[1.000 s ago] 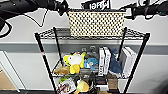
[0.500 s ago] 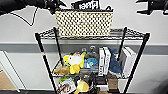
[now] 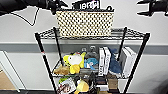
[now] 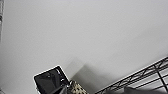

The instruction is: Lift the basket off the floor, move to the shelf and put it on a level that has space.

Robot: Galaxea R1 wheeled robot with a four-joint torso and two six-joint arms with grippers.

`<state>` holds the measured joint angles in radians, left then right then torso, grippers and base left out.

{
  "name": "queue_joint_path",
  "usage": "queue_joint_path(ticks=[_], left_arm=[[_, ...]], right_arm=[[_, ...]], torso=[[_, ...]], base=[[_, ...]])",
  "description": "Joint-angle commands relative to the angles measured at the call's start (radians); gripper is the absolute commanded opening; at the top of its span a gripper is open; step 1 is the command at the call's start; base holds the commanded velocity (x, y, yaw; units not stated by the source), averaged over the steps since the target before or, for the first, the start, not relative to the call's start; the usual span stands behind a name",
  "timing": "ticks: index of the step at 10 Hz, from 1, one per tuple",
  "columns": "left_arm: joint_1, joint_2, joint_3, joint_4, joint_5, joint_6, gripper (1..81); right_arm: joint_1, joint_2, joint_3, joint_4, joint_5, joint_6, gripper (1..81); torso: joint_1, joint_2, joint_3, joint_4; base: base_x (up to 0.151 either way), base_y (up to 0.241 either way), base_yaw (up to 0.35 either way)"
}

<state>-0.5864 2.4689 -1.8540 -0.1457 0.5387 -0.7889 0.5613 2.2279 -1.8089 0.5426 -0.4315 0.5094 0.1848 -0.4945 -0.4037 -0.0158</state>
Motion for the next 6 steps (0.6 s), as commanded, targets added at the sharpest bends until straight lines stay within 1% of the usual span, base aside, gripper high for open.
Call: queue_joint_path(ticks=[1,3,5,6], left_arm=[[-0.184,-0.117,0.111,0.041,0.033,-0.001,81.1],[-0.193,-0.194,0.154,0.043,0.044,-0.001,81.1],[-0.229,-0.269,0.216,0.041,0.049,-0.001,81.1],[-0.24,-0.314,0.258,0.043,0.071,-0.001,81.1]], right_arm=[[0.17,-0.075,0.089,0.005,-0.007,-0.002,81.1],[0.176,-0.1,0.123,0.004,-0.007,0.0,81.1],[0.177,-0.129,0.157,0.004,-0.009,0.001,81.1],[0.177,-0.159,0.186,0.002,-0.013,0.001,81.1]], torso=[[0.0,0.0,0.0,0.0],[0.0,0.0,0.0,0.0],[0.0,0.0,0.0,0.0],[0.0,0.0,0.0,0.0]], base=[[0.0,0.0,0.0],[0.0,0.0,0.0],[0.0,0.0,0.0],[0.0,0.0,0.0]])
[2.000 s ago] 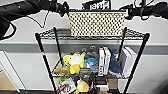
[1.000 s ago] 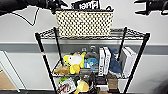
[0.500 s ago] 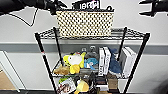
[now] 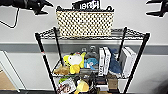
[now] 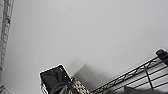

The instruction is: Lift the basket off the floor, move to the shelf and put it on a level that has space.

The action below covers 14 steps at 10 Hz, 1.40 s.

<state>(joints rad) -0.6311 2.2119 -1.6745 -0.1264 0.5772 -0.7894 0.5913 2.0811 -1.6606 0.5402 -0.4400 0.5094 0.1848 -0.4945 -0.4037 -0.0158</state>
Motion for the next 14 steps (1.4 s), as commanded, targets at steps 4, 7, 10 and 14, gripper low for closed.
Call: queue_joint_path(ticks=[4,7,10,14], left_arm=[[-0.195,-0.289,0.304,0.025,0.085,-0.002,81.1],[-0.178,-0.457,0.418,0.042,0.145,0.012,81.1],[-0.129,-0.6,0.505,0.062,0.243,0.05,81.1],[0.069,-0.731,0.567,0.062,0.233,0.099,81.1]], right_arm=[[0.114,-0.189,0.151,-0.025,-0.08,0.001,81.1],[0.038,-0.295,0.216,-0.066,-0.112,0.001,81.1],[-0.075,-0.384,0.253,-0.112,-0.14,0.001,81.1],[-0.274,-0.421,0.277,-0.161,-0.14,0.0,81.1]], torso=[[0.0,0.0,0.0,0.0],[0.0,0.0,0.0,0.0],[-0.001,-0.001,0.001,0.0],[-0.002,-0.002,0.001,0.0]], base=[[0.0,0.0,0.0],[0.0,0.0,0.0],[0.0,0.0,0.0],[0.0,0.0,0.0]])
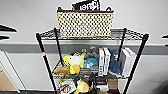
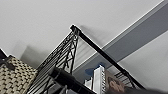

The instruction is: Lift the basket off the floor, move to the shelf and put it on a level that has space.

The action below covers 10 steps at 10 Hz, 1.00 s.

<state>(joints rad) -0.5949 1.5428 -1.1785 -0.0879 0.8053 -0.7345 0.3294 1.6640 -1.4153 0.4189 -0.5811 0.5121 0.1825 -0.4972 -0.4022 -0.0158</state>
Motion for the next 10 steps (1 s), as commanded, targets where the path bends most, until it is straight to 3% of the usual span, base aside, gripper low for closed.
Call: queue_joint_path(ticks=[1,3,6,10], left_arm=[[0.103,-0.079,0.071,0.023,0.0,0.072,81.1],[0.287,-0.096,0.069,0.039,-0.119,0.089,81.1],[0.521,-0.061,0.069,0.046,-0.176,0.092,81.1],[0.905,0.118,-0.028,0.111,-0.348,0.092,81.1]], right_arm=[[-0.074,-0.004,0.033,-0.049,0.003,-0.004,81.1],[-0.206,-0.001,0.027,-0.054,0.018,-0.024,81.1],[-0.406,0.038,-0.01,-0.054,0.021,-0.058,81.1],[-0.68,0.177,-0.125,-0.054,0.098,-0.127,81.1]], torso=[[0.0,0.0,0.0,0.0],[0.0,0.0,0.0,0.0],[0.0,0.0,0.0,0.0],[0.0,0.0,0.0,0.0]], base=[[0.0,0.0,0.0],[0.0,0.0,0.0],[0.0,0.0,0.0],[0.0,0.0,0.0]])
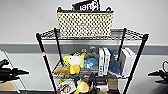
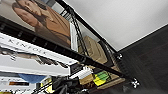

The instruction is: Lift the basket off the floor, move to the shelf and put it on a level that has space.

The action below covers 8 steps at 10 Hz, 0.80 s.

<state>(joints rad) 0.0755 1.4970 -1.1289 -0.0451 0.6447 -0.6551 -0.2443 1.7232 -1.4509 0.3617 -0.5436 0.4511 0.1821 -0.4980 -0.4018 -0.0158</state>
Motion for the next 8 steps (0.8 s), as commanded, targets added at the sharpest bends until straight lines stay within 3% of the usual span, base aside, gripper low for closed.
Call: queue_joint_path(ticks=[1,2,5,8], left_arm=[[0.307,0.206,-0.1,0.089,-0.218,0.012,81.1],[0.362,0.239,-0.113,0.106,-0.253,0.012,81.1],[0.534,0.344,-0.146,0.157,-0.29,0.012,81.1],[0.69,0.471,-0.249,0.198,-0.365,0.012,81.1]], right_arm=[[-0.171,0.163,-0.117,0.003,0.074,-0.094,81.1],[-0.229,0.211,-0.136,0.003,0.082,-0.132,81.1],[-0.4,0.301,-0.187,0.002,0.168,-0.175,81.1],[-0.51,0.394,-0.279,0.002,0.194,-0.221,81.1]], torso=[[0.0,0.0,0.0,0.0],[0.0,0.0,0.0,0.0],[0.0,0.0,0.0,0.0],[0.0,0.0,0.0,0.0]], base=[[0.0,0.0,0.0],[0.0,0.0,0.0],[0.0,0.0,0.0],[0.0,0.0,0.0]])
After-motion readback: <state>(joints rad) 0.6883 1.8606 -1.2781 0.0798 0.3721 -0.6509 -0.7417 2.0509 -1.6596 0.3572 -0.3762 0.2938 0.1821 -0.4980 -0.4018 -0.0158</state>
